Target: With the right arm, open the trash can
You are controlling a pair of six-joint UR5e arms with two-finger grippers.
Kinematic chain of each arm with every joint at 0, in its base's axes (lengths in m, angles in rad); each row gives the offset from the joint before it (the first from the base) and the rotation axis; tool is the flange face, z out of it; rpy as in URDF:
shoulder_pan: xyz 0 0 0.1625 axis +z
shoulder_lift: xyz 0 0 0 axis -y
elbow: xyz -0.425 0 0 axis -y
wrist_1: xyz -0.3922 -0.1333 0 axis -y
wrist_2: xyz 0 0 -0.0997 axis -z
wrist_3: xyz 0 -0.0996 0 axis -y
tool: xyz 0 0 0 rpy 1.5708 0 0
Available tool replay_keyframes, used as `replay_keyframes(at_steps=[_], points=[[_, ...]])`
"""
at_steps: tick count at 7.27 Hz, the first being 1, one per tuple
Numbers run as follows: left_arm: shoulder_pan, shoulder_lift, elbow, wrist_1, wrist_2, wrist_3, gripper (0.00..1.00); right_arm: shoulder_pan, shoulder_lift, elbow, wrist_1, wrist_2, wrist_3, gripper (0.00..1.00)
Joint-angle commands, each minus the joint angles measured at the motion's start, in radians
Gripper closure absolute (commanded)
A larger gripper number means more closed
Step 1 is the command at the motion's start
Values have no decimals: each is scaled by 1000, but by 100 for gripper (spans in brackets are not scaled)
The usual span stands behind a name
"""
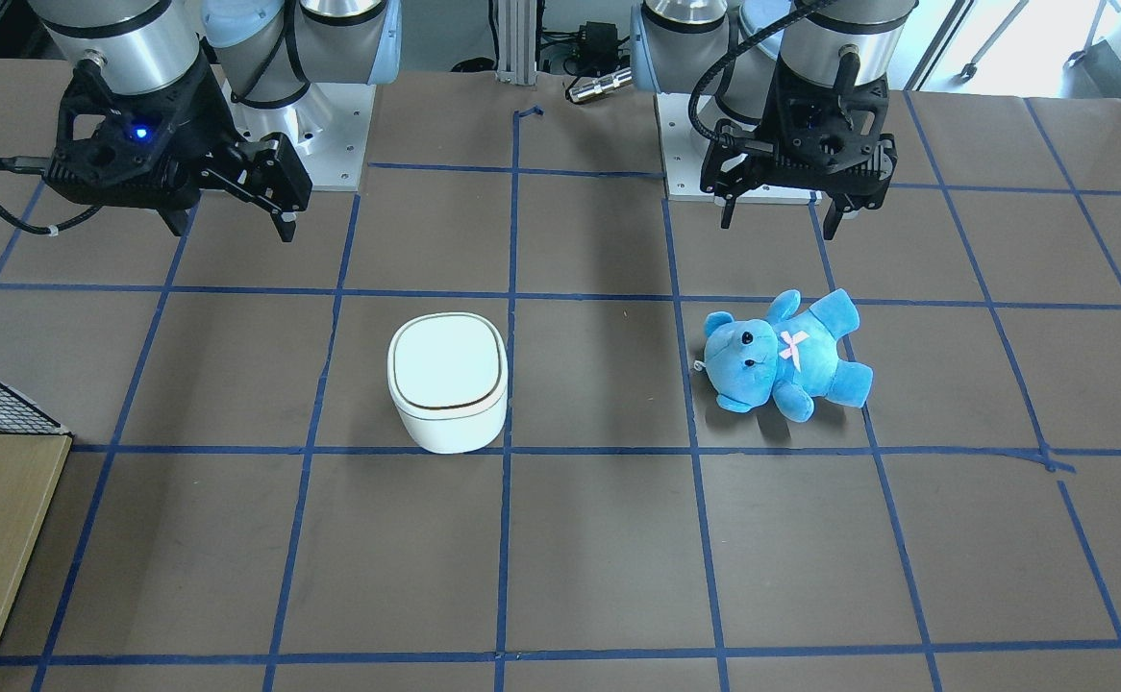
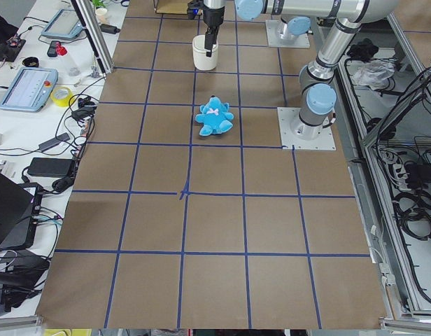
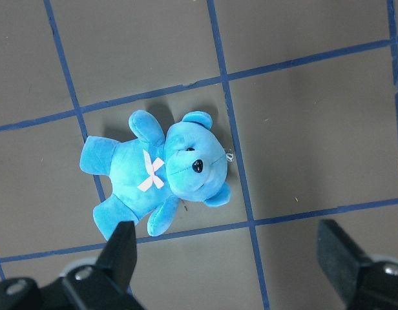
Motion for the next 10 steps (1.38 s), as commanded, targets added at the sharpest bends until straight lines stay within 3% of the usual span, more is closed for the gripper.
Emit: replay_keyframes(at_steps=[1,3,8,9,10], points=[[0,0,0,0,0,0,0,0,2,-1,-2,2,2,0],[0,0,0,0,0,0,0,2,7,-1,-9,2,0,2],[0,0,1,0,0,0,0,12,22,2,-9,11,12,57],[0,0,0,0,0,0,0,12,25,-1,-9,9,12,57],[0,0,0,0,0,0,0,6,25,-8,-9,6,8,8]])
